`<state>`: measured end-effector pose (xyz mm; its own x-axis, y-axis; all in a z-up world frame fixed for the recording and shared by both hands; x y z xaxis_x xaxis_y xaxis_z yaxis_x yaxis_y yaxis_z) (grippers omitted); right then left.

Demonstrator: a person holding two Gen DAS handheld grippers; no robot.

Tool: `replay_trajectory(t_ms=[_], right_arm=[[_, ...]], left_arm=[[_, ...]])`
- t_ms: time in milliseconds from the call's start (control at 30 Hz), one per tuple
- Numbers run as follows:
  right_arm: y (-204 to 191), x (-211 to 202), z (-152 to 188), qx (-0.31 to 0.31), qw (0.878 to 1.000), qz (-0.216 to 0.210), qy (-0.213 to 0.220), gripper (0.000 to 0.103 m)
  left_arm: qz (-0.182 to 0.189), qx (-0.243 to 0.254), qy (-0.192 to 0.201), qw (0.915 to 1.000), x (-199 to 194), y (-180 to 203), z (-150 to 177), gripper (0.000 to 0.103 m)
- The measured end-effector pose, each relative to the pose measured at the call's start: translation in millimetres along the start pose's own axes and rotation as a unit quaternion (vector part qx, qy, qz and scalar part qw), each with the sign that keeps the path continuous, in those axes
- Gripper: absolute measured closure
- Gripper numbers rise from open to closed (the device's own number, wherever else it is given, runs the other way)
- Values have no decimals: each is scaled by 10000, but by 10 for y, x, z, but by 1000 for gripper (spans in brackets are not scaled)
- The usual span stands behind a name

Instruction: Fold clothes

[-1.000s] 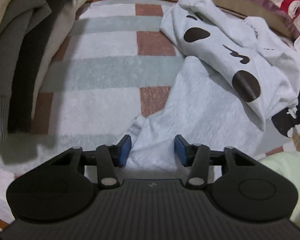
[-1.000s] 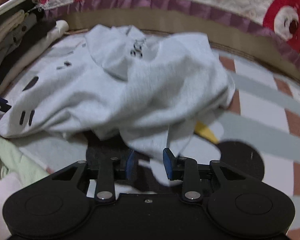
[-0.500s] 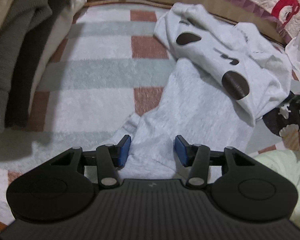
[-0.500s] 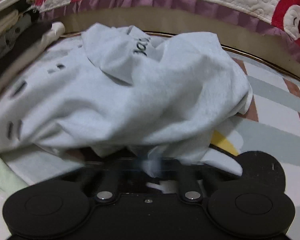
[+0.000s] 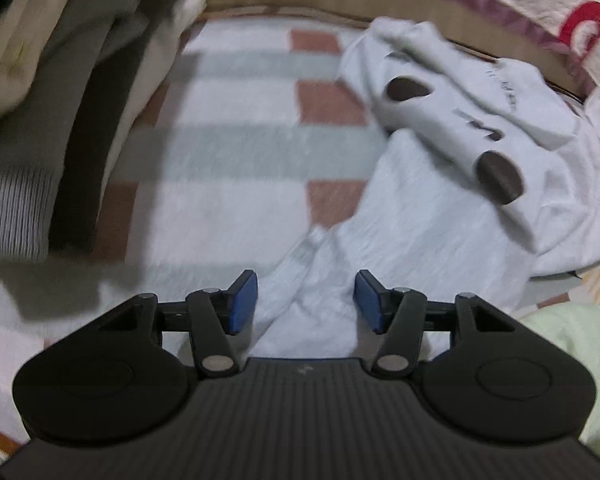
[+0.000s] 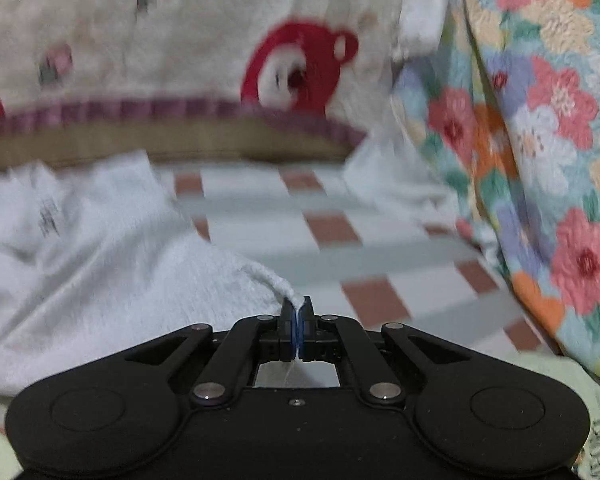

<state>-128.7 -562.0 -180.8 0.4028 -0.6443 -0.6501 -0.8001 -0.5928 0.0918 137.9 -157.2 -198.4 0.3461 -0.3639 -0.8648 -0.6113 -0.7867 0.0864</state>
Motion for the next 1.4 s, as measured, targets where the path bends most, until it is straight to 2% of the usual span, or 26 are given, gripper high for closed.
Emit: replay_trajectory(t_ms=[67, 133, 200, 267, 333, 400, 467, 567, 767, 867, 933, 967, 1000, 1033, 1067, 1133, 1167, 1233, 1300, 1367, 1400], right_arm=[[-24, 86, 83, -173, 9995, 207, -150, 102], [-8, 35, 90, -420, 9986, 289, -130, 103], [36, -125, -2, -640, 9973, 354, 115, 103], [134, -193, -106, -598, 9969, 431, 262, 103], [219, -125, -49, -448, 9981, 419, 39, 103], [255, -11, 76, -376, 9981, 385, -295, 103], [267, 92, 206, -119, 9977, 378, -553, 103], [316, 152, 244, 253, 9963, 300, -766, 103], [412, 159, 192, 736, 9919, 176, -1022, 99], [462, 152, 184, 988, 9895, 112, -1047, 94], [470, 152, 188, 1139, 9879, -45, -1048, 86], [465, 160, 190, 1260, 9859, -228, -1076, 82], [456, 169, 196, 1431, 9821, -460, -1136, 67], [444, 174, 207, 1665, 9752, -783, -1229, 58], [427, 173, 224, 1994, 9622, -1249, -1373, 58], [355, 167, 271, 2560, 9282, -2123, -1669, 55], [290, 163, 290, 2640, 9188, -2341, -1769, 54], [143, 164, 329, 2518, 9181, -2398, -1902, 51], [-9, 218, 389, 2325, 9220, -2247, -2128, 51], [-161, 264, 449, 2158, 9244, -2146, -2298, 51], [-230, 271, 463, 2100, 9250, -2152, -2323, 51]], left_arm=[[127, -191, -57, 9997, -49, -102, 37, 49], [175, -133, 95, 9997, -162, -169, 69, 48], [-15, 84, 144, 9999, -172, -199, 112, 47], [-149, 249, 23, 9996, -103, -199, 140, 46], [-26, 438, -286, 9986, -33, -146, 170, 40], [-141, 498, -474, 9975, 7, -115, 203, 39], [-118, 317, -497, 9982, 30, -147, 212, 39], [188, -132, -582, 9980, 59, -271, 207, 37], [162, -43, -608, 9980, 91, -231, 191, 31], [186, -104, -589, 9980, 116, -213, 198, 22], [185, -69, -604, 9980, 126, -186, 201, 19], [153, 23, -627, 9979, 124, -164, 202, 19], [153, 70, -622, 9979, 114, -154, 204, 19], [152, 118, -617, 9979, 104, -144, 205, 19], [152, 165, -613, 9979, 94, -134, 207, 19], [336, 41, -577, 9978, 89, -152, 205, 25], [455, -51, -556, 9974, 90, -163, 206, 30], [586, -121, -487, 9970, 90, -171, 208, 46], [596, -23, -362, 9976, 89, -151, 204, 86], [562, 8, -188, 9982, 75, -137, 194, 97], [454, 46, -48, 9989, 39, -139, 178, 98]])
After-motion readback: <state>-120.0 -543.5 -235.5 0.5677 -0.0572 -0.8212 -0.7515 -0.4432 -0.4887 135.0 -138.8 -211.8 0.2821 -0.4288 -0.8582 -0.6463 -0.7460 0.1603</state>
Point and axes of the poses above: each gripper's, at about its wrist camera, not at the fingertips, and x roughly the way its jaws point, y to its right, z to its underside, the point moved 3 cm from there along x, roughly the way its jaws point, and after that the axes turned 9 degrees about x, right-handed, at the moved point
